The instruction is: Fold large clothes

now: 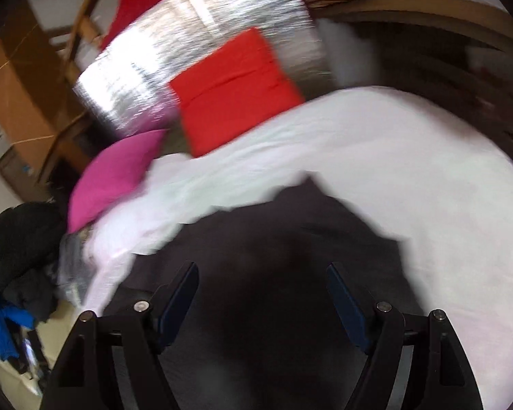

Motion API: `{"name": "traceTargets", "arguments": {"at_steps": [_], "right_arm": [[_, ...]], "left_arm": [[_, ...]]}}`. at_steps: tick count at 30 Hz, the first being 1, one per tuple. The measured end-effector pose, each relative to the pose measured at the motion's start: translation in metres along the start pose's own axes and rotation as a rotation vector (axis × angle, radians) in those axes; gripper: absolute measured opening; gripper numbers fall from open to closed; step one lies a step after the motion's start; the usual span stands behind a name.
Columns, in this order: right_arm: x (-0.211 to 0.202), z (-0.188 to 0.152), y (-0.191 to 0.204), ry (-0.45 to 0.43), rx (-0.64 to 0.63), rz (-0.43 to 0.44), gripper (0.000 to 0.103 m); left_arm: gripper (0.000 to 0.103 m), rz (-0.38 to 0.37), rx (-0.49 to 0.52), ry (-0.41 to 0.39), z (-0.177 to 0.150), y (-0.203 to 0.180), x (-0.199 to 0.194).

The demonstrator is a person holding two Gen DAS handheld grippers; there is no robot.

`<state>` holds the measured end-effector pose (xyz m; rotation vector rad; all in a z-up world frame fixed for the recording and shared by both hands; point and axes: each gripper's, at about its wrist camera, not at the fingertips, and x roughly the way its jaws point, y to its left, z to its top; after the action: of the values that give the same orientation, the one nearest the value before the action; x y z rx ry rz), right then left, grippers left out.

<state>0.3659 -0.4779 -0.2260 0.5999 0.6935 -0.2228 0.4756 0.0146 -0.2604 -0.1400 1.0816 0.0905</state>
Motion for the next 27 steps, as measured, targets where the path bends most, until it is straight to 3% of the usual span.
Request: {"name": "traceTargets", "arguments": {"at_steps": [4, 6, 10, 13, 15, 17, 21, 24, 27], "right_arm": [[-0.004, -0.012, -0.071, 0.058, 0.211, 0.055, 0.080], [-0.008, -0.015, -0.085, 0.066, 0.256, 0.091, 0.080], [-0.018, -0.015, -0.084, 0.023, 0.192, 0.065, 0.080], [-0.008, -0.017, -0.091, 0.055, 0.166, 0.031, 0.080], [-0.003, -0.021, -0.103, 0.103, 0.194, 0.051, 0.080], [-0.002, -0.023, -0.107, 0.116, 0.216, 0.083, 0.080], [-0.020, -0.022, -0.086, 0.051, 0.179, 0.174, 0.080], [-0.027, -0.022, -0.068, 0.027, 0.111, 0.123, 0.080], [-0.039, -0.028, -0.069, 0.036, 0.190, 0.275, 0.080]], "left_arm": [[0.094, -0.004, -0.001, 0.002, -0.003, 0.000, -0.001], [0.094, -0.024, -0.001, -0.003, -0.005, -0.003, -0.004], [0.094, -0.036, 0.050, -0.022, -0.004, -0.020, -0.008], [0.094, -0.013, 0.064, 0.003, -0.001, -0.021, 0.002], [0.094, -0.057, 0.013, 0.038, 0.001, -0.011, 0.006], [0.094, -0.092, -0.033, 0.024, 0.002, -0.004, -0.001], [0.094, -0.187, 0.000, -0.026, -0.001, -0.016, -0.019], [0.094, -0.168, 0.027, -0.013, -0.009, -0.023, -0.021], [0.094, -0.265, 0.016, -0.017, -0.021, -0.024, -0.034]]}}
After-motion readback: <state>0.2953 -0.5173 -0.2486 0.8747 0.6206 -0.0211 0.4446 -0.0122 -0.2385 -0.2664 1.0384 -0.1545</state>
